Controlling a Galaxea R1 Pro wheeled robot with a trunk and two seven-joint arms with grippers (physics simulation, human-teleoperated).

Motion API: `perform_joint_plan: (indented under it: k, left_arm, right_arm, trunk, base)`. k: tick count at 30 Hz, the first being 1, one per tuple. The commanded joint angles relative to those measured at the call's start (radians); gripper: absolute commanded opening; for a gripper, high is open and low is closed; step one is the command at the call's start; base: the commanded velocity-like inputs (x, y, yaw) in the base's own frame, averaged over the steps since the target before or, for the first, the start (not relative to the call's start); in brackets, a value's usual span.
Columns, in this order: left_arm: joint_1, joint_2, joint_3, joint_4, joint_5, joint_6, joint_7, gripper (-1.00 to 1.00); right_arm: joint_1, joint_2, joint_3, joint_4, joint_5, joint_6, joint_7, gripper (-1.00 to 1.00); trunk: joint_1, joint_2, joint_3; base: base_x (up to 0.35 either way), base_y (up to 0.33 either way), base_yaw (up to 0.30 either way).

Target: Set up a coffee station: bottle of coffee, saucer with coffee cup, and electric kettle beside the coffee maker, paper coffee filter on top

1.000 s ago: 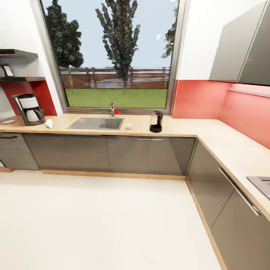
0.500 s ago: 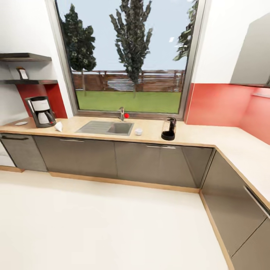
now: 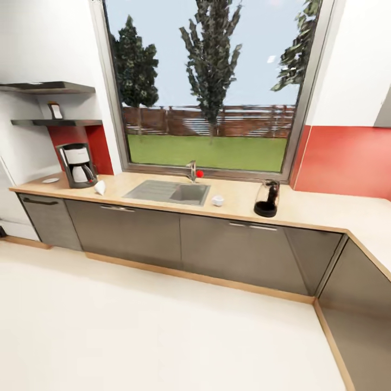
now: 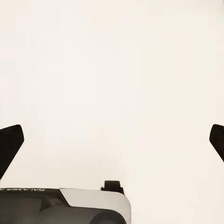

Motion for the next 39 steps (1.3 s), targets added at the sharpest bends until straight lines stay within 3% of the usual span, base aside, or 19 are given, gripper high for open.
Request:
perform_joint_plan:
  k: [1,21,32,39]
  left_arm:
    - [-0.001,0.000,0.002,0.001,0.003,-0.003,0.000,1.00]
    - [-0.002,0.000,0.002,0.001,0.003,-0.003,-0.001,1.00]
    - [-0.002,0.000,0.002,0.001,0.003,-0.003,-0.001,1.00]
    - [-0.002,0.000,0.002,0.001,0.003,-0.003,-0.001,1.00]
  right_arm:
    - [0.000,0.000,0.000,-0.001,0.001,-0.002,0.000,1.00]
    - [0.000,-0.001,0.000,0.000,0.004,0.001,0.000,1.00]
    - [0.000,-0.001,0.000,0.029,0.094,-0.002,-0.004,1.00]
    - [0.000,-0.001,-0.002,0.035,0.106,-0.002,-0.004,1.00]
  trunk:
    - [0.001,-0.001,0.000]
    - [0.001,-0.001,0.017]
    - [0.001,-0.001,0.017]
    - [0.001,-0.001,0.017]
  base:
    - [0.340,0.000,0.188]
    - [0.340,0.000,0.143]
    - [0.340,0.000,0.003]
    - [0.339,0.003,0.000]
